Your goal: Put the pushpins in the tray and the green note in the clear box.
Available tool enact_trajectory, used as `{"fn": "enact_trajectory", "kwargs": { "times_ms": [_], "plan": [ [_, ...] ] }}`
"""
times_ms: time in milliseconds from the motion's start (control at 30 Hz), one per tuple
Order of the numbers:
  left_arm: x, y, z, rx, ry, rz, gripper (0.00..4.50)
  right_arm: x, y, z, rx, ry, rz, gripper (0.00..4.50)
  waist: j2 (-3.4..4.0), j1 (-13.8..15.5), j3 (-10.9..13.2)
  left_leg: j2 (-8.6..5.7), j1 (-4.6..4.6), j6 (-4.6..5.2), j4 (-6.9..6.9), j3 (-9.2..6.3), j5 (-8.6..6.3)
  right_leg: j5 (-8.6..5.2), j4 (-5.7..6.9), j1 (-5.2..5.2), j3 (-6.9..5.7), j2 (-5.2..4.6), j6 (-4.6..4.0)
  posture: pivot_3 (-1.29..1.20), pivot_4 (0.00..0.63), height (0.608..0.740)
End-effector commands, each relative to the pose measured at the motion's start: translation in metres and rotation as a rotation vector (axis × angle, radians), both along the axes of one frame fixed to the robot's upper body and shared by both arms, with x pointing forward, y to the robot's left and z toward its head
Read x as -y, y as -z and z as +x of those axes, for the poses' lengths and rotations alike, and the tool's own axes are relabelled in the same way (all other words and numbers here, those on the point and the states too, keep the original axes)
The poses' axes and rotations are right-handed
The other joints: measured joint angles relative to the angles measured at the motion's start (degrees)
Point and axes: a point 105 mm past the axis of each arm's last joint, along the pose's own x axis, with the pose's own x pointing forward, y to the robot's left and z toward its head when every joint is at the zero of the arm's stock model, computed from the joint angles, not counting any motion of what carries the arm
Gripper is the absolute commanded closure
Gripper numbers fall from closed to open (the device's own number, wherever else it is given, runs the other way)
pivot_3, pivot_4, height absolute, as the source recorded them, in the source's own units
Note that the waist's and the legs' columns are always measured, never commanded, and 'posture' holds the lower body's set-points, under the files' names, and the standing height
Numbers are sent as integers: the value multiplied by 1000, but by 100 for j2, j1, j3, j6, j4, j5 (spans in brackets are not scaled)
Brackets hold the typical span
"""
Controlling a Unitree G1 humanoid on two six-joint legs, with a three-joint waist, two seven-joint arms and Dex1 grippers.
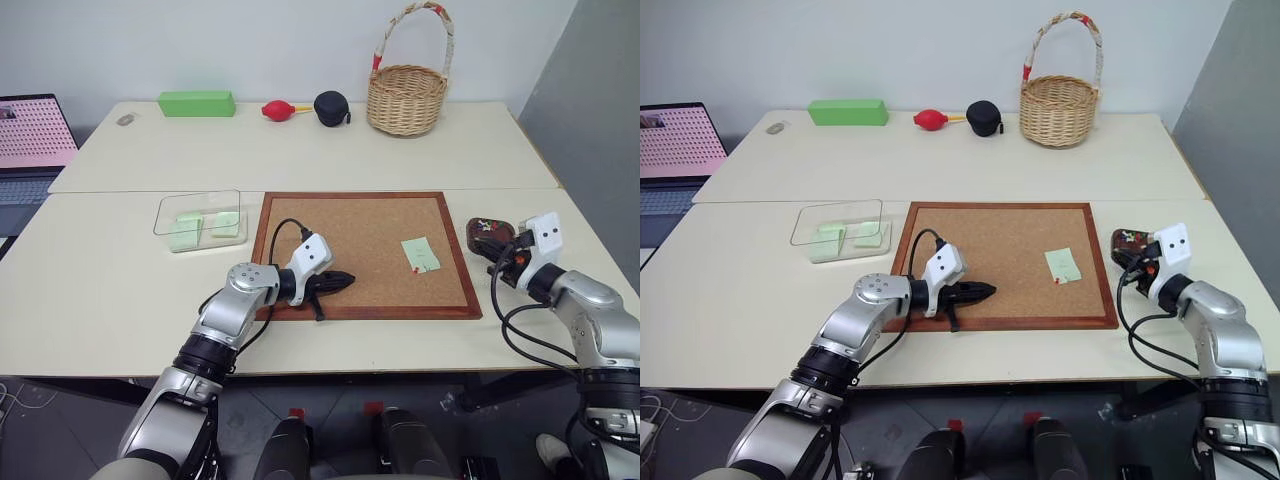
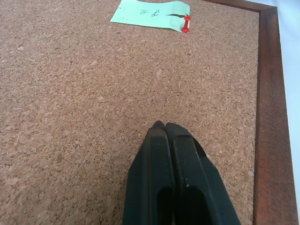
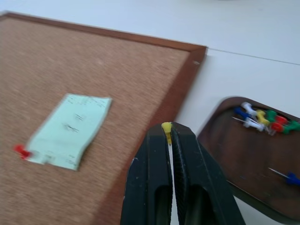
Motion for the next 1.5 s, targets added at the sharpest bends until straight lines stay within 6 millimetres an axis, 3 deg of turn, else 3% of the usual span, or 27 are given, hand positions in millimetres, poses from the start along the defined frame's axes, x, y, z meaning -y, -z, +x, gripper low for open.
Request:
{"fn": "enact_trajectory", "kwargs": {
  "times_ms": [33, 167, 600, 833, 1200, 1300, 1500],
  "plan": [
    [-12, 23, -2, -65, -45, 79, 4500, 14, -15, 10, 70, 62, -86, 4433, 0, -1, 0, 0, 0, 0, 0, 0, 0, 0, 0, 0, 1, 0, 0, 0, 150, 740],
    [-11, 24, -2, -65, -48, 75, 4500, 22, -11, 17, 58, 105, -132, 4433, 0, -3, 0, 0, 1, 0, 0, 1, 0, 0, 1, 0, 1, 1, 0, 0, 150, 740],
    [-12, 25, -1, -63, -60, 75, 4500, 29, -17, 28, 78, 143, -174, 1765, 0, -1, 0, -1, 0, 0, 0, 1, 0, 2, 0, 0, 3, 0, 2, 0, 150, 740],
    [-12, 26, -2, -69, -61, 73, 4500, -4, -27, 9, 104, -53, -56, 1765, 1, 2, 0, 0, 1, 0, -1, 0, 0, 7, 1, 0, 2, 1, 11, 0, 150, 740],
    [-15, 25, 0, -64, -62, 82, 4500, -91, -7, -28, 37, -416, -34, 1765, 2, -4, -2, 1, 1, 1, 0, -4, -1, -8, -1, 1, -1, 0, -12, 0, 150, 740],
    [-16, 24, 0, -62, -63, 84, 4500, -101, -1, -26, 34, -432, -40, 1765, 2, -3, -2, 1, 0, 0, -1, -5, -1, -8, -3, 1, -4, 0, -13, 0, 150, 740],
    [-17, 23, 0, -60, -66, 87, 4500, -99, 6, -17, 13, -410, -35, 1765, 2, -3, -2, 1, -1, 0, -1, -5, -1, -8, -3, 0, -3, 0, -13, 0, 150, 740]
  ]
}}
